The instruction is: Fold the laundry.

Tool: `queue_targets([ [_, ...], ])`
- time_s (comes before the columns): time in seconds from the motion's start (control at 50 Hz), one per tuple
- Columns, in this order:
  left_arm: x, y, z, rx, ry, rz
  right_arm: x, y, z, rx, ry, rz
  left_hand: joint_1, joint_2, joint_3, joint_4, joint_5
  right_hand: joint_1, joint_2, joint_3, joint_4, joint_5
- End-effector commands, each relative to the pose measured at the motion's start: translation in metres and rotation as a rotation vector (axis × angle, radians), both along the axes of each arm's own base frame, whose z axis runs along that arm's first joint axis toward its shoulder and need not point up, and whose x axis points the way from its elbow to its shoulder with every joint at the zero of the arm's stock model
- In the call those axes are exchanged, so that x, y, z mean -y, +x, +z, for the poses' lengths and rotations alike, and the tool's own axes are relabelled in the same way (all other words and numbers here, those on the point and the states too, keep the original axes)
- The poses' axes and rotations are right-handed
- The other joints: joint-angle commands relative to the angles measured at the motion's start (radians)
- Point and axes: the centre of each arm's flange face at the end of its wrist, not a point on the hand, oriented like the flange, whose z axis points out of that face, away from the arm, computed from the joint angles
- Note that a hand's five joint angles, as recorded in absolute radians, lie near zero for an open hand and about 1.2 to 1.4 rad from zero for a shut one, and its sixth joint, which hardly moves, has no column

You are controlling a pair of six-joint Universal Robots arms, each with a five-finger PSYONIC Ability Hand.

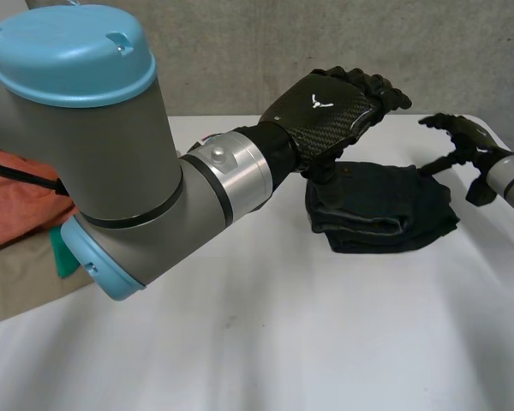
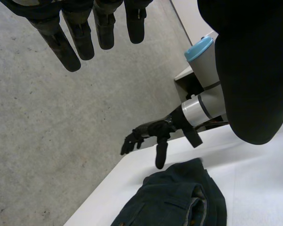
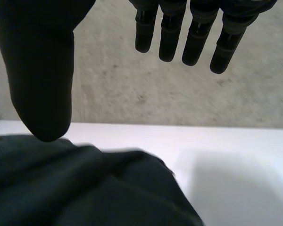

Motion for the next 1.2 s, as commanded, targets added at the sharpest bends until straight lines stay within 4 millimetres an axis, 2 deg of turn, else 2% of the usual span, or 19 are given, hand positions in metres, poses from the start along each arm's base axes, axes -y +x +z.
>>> queue_targets([
  [0.02,-0.002,0.003,0.003,0.004,0.008,0.004,-0.005,0.021,0.003,0.007,-0.019,0.049,0.095,0.08,0.077,0.085,0.054,0.093,0.103,0.09,0.093,0.077],
  [0.12,-0.005,0.005,0.002,0.021,0.024,0.003,-0.007,0.028,-0.002,-0.018,-0.02,0.045,0.11,0.095,0.092,0.1,0.07,0.134,0.144,0.131,0.134,0.118],
  [0.24,-0.005,0.007,0.003,0.024,0.03,0.006,-0.006,0.02,-0.006,-0.098,-0.024,-0.011,-0.002,-0.017,-0.02,-0.011,-0.042,0.132,0.142,0.128,0.131,0.116],
  [0.4,-0.003,0.008,0.002,0.028,0.032,0.012,-0.01,0.013,-0.013,-0.222,-0.02,-0.03,-0.009,-0.023,-0.026,-0.018,-0.049,0.129,0.139,0.125,0.128,0.113],
  [0.54,-0.002,0.007,-0.001,0.033,0.038,0.012,-0.015,0.014,-0.031,-0.255,0.028,-0.005,-0.009,-0.023,-0.026,-0.018,-0.049,0.009,0.018,0.005,0.008,-0.007],
  [0.62,-0.002,0.008,-0.002,0.034,0.04,0.013,-0.018,0.02,-0.038,-0.252,0.04,0.021,-0.009,-0.023,-0.026,-0.018,-0.049,-0.129,-0.12,-0.133,-0.13,-0.145],
  [0.76,0.001,0.009,-0.001,0.032,0.04,0.021,-0.021,0.034,-0.046,-0.251,0.045,0.049,-0.009,-0.023,-0.026,-0.018,-0.049,-0.127,-0.117,-0.13,-0.127,-0.143],
  [0.84,0.003,0.01,-0.001,0.033,0.041,0.026,-0.02,0.039,-0.047,-0.246,0.035,0.059,-0.009,-0.023,-0.026,-0.018,-0.049,0.011,0.021,0.007,0.01,-0.005],
  [0.92,0.004,0.012,-0.001,0.034,0.042,0.029,-0.021,0.047,-0.049,-0.228,0.035,0.075,-0.009,-0.023,-0.026,-0.018,-0.049,0.503,0.513,0.5,0.503,0.487],
  [0.94,0.005,0.013,-0.002,0.036,0.045,0.032,-0.021,0.05,-0.05,-0.219,0.037,0.083,-0.009,-0.023,-0.026,-0.018,-0.049,0.807,0.817,0.803,0.806,0.791],
  [0.96,0.006,0.013,-0.002,0.036,0.045,0.032,-0.021,0.051,-0.05,-0.214,0.037,0.085,-0.009,-0.023,-0.026,-0.018,-0.049,1.002,1.012,0.998,1.001,0.986],
  [1.04,0.006,0.015,-0.003,0.037,0.048,0.036,-0.018,0.051,-0.048,-0.203,0.027,0.066,-0.009,-0.023,-0.026,-0.018,-0.049,1.004,1.014,1.0,1.003,0.988],
  [1.1,0.007,0.016,-0.003,0.037,0.049,0.041,-0.011,0.041,-0.042,-0.199,0.015,0.006,-0.009,-0.023,-0.026,-0.018,-0.049,1.004,1.014,1.0,1.003,0.988],
  [1.18,0.008,0.017,-0.002,0.029,0.042,0.041,0.01,0.006,-0.029,-0.149,-0.024,-0.172,-0.009,-0.023,-0.026,-0.018,-0.049,1.004,1.014,1.0,1.003,0.988],
  [1.2,0.008,0.016,-0.002,0.025,0.04,0.041,0.019,-0.011,-0.021,-0.096,-0.049,-0.242,-0.009,-0.023,-0.026,-0.018,-0.049,1.004,1.014,1.0,1.003,0.988],
])
